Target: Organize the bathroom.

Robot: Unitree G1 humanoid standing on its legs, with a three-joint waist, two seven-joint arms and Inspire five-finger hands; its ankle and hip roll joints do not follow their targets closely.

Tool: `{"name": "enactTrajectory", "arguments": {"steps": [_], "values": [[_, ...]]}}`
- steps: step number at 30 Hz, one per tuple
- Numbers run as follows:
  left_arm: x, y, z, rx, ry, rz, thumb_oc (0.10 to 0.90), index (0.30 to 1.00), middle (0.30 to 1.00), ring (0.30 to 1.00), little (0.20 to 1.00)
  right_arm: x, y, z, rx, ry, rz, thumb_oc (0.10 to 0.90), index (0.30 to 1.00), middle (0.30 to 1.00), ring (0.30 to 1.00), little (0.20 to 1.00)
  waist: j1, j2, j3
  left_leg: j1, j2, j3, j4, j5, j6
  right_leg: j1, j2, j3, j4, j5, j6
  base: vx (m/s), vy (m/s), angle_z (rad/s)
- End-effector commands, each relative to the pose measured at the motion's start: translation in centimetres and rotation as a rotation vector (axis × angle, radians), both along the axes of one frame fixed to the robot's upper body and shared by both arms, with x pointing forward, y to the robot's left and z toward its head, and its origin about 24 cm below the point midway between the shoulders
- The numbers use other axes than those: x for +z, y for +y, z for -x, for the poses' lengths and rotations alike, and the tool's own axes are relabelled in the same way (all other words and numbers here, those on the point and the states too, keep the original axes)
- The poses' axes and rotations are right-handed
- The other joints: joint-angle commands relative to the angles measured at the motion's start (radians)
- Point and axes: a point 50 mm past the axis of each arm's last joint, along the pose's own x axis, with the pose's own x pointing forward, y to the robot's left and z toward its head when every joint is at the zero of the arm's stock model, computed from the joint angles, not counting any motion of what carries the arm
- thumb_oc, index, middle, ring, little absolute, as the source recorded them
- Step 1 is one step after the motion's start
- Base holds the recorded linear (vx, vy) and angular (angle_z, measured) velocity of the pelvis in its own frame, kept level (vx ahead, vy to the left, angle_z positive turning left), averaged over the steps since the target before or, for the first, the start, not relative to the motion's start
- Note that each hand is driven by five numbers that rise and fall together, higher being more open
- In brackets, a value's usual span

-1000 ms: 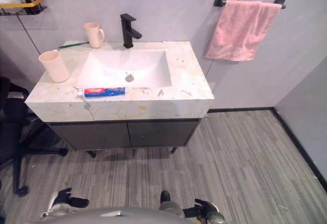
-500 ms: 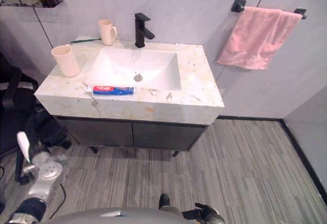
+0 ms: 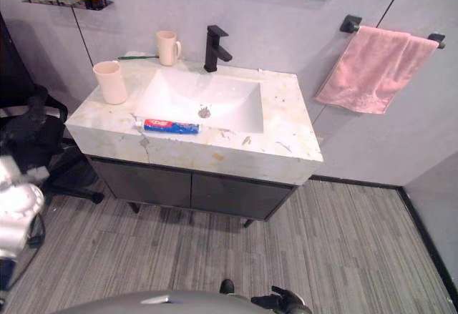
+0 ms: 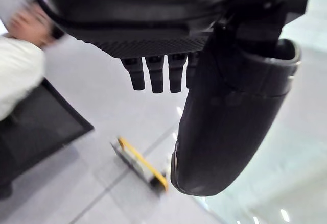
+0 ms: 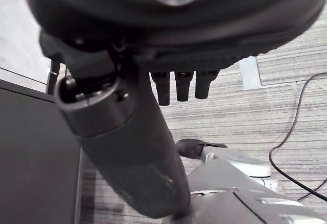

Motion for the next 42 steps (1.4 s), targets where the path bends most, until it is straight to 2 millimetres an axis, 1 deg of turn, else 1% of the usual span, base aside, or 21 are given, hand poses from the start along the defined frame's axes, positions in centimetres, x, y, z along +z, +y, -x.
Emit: {"name": "enactTrajectory", "arguments": {"steps": [1, 2, 3, 4, 5, 7, 9, 11, 14, 15, 17, 19, 24, 33, 35, 38, 42], "values": [[5.6, -3.1, -2.9, -0.217, 0.050, -0.105, 0.800, 0.900, 0.900, 0.900, 0.900, 0.9, -1.8, -2.7, 0.045, -0.053, 0.059, 0.800, 0.900, 0.900, 0.900, 0.900, -0.048, 0.076, -0.024, -0.063, -0.006, -0.011, 0.003, -0.014, 0.048, 0.034, -0.006, 0.053, 0.005, -0.034, 0.036, -0.02, 0.014, -0.10], [5.9, -3.2, -3.1, -0.223, 0.062, -0.120, 0.800, 0.900, 0.900, 0.900, 0.900, 0.9, -1.9, -2.8, 0.047, -0.053, 0.060, 0.800, 0.900, 0.900, 0.900, 0.900, -0.049, 0.077, -0.024, -0.063, -0.006, -0.009, 0.003, -0.014, 0.047, 0.034, -0.006, 0.054, 0.006, -0.034, 0.036, -0.02, 0.019, -0.09], [7.6, -3.6, -3.8, -0.298, 0.110, -0.143, 0.800, 0.900, 0.900, 0.900, 0.900, 1.1, -2.2, -3.1, 0.064, -0.050, 0.067, 0.800, 0.900, 0.900, 0.900, 0.900, -0.060, 0.087, -0.028, -0.062, -0.005, 0.001, 0.003, -0.013, 0.046, 0.035, -0.005, 0.059, 0.007, -0.036, 0.039, -0.02, 0.016, -0.08], [8.1, -3.9, -4.2, -0.334, 0.159, -0.152, 0.800, 0.900, 0.900, 0.900, 0.900, 1.1, -2.3, -3.3, 0.068, -0.050, 0.069, 0.800, 0.900, 0.900, 0.900, 0.900, -0.062, 0.090, -0.029, -0.061, -0.004, 0.005, 0.003, -0.013, 0.045, 0.036, -0.005, 0.060, 0.007, -0.037, 0.039, -0.03, 0.020, -0.07], [8.8, -4.6, -4.9, -0.378, 0.261, -0.234, 0.800, 0.900, 0.900, 0.900, 0.900, 1.3, -2.5, -3.7, 0.076, -0.050, 0.073, 0.800, 0.900, 0.900, 0.900, 0.900, -0.069, 0.098, -0.032, -0.061, -0.002, 0.013, 0.003, -0.013, 0.044, 0.037, -0.005, 0.064, 0.008, -0.039, 0.041, -0.02, 0.012, -0.05], [9.9, -4.8, -5.5, -0.394, 0.345, -0.283, 0.800, 0.900, 0.900, 0.900, 0.900, 1.4, -2.9, -3.9, 0.091, -0.050, 0.080, 0.800, 0.900, 0.900, 0.900, 0.900, -0.077, 0.109, -0.036, -0.061, -0.003, 0.017, 0.003, -0.009, 0.041, 0.037, -0.003, 0.069, 0.007, -0.038, 0.042, -0.01, 0.013, -0.05], [11.1, -4.7, -6.3, -0.393, 0.408, -0.341, 0.800, 0.900, 0.900, 0.900, 0.900, 1.6, -3.2, -4.2, 0.099, -0.051, 0.087, 0.800, 0.900, 0.900, 0.900, 0.900, -0.086, 0.118, -0.043, -0.059, -0.003, 0.023, 0.003, -0.010, 0.039, 0.039, -0.001, 0.073, 0.007, -0.041, 0.045, 0.01, 0.009, -0.08], [12.6, -4.2, -7.2, -0.376, 0.453, -0.378, 0.800, 0.900, 0.900, 0.900, 0.900, 1.7, -3.6, -4.3, 0.099, -0.047, 0.095, 0.800, 0.900, 0.900, 0.900, 0.900, -0.097, 0.124, -0.050, -0.057, -0.004, 0.032, 0.003, -0.011, 0.038, 0.042, 0.001, 0.079, 0.005, -0.042, 0.046, 0.03, 0.000, -0.06], [13.8, -3.5, -8.1, -0.365, 0.539, -0.407, 0.800, 0.900, 0.900, 0.900, 0.900, 1.9, -4.2, -4.1, 0.106, -0.033, 0.102, 0.800, 0.900, 0.900, 0.900, 0.900, -0.109, 0.132, -0.062, -0.057, -0.004, 0.043, 0.003, -0.012, 0.034, 0.045, 0.007, 0.091, 0.000, -0.045, 0.048, 0.03, -0.002, -0.07], [13.9, -3.5, -8.1, -0.366, 0.544, -0.412, 0.800, 0.900, 0.900, 0.900, 0.900, 1.9, -4.2, -4.1, 0.106, -0.032, 0.102, 0.800, 0.900, 0.900, 0.900, 0.900, -0.110, 0.133, -0.063, -0.057, -0.004, 0.044, 0.003, -0.012, 0.034, 0.045, 0.008, 0.092, 0.000, -0.045, 0.048, 0.03, 0.000, -0.13], [14.3, -3.3, -8.5, -0.358, 0.624, -0.449, 0.800, 0.900, 0.900, 0.900, 0.900, 1.9, -4.4, -3.9, 0.110, -0.021, 0.108, 0.800, 0.900, 0.900, 0.900, 0.900, -0.117, 0.140, -0.069, -0.055, -0.003, 0.051, 0.003, -0.011, 0.031, 0.048, 0.013, 0.100, -0.002, -0.049, 0.047, 0.03, -0.001, -0.09], [14.5, -3.3, -8.8, -0.369, 0.659, -0.448, 0.800, 0.900, 0.900, 0.900, 0.900, 1.8, -4.5, -3.7, 0.110, -0.014, 0.109, 0.800, 0.900, 0.900, 0.900, 0.900, -0.119, 0.141, -0.072, -0.054, -0.002, 0.055, 0.003, -0.012, 0.029, 0.051, 0.016, 0.103, -0.002, -0.053, 0.047, 0.03, -0.005, -0.07], [14.3, -3.2, -9.2, -0.363, 0.802, -0.450, 0.800, 0.900, 0.900, 0.900, 0.900, 1.9, -4.7, -3.6, 0.111, -0.005, 0.117, 0.800, 0.900, 0.900, 0.900, 0.900, -0.125, 0.145, -0.073, -0.053, -0.001, 0.059, 0.003, -0.012, 0.026, 0.054, 0.021, 0.104, -0.002, -0.058, 0.045, 0.01, -0.006, -0.04], [13.8, -2.7, -9.1, -0.351, 0.881, -0.462, 0.800, 0.900, 0.900, 0.900, 0.900, 1.9, -4.9, -3.4, 0.120, 0.007, 0.122, 0.800, 0.900, 0.900, 0.900, 0.900, -0.117, 0.151, -0.073, -0.049, -0.001, 0.057, 0.003, -0.011, 0.025, 0.067, 0.022, 0.093, -0.002, -0.070, 0.043, 0.00, 0.000, 0.00], [13.7, -2.5, -9.0, -0.346, 0.883, -0.457, 0.800, 0.900, 0.900, 0.900, 0.900, 1.9, -4.9, -3.4, 0.123, 0.005, 0.122, 0.800, 0.900, 0.900, 0.900, 0.900, -0.114, 0.150, -0.072, -0.048, -0.001, 0.052, 0.003, -0.009, 0.025, 0.070, 0.021, 0.091, -0.002, -0.071, 0.043, 0.00, 0.000, 0.00], [13.9, -2.1, -8.9, -0.295, 0.886, -0.496, 0.800, 0.900, 0.900, 0.900, 0.900, 1.9, -4.9, -3.4, 0.127, 0.003, 0.120, 0.800, 0.900, 0.900, 0.900, 0.900, -0.111, 0.150, -0.071, -0.047, -0.002, 0.050, 0.003, -0.010, 0.026, 0.075, 0.021, 0.087, -0.002, -0.074, 0.042, 0.00, 0.000, 0.00], [13.9, -1.9, -8.7, -0.317, 0.927, -0.486, 0.800, 0.900, 0.900, 0.900, 0.900, 1.9, -4.8, -3.6, 0.128, -0.005, 0.122, 0.800, 0.900, 0.900, 0.900, 0.900, -0.107, 0.147, -0.069, -0.047, -0.003, 0.047, 0.003, -0.010, 0.027, 0.078, 0.020, 0.084, -0.002, -0.075, 0.042, 0.00, 0.000, 0.00]]}}
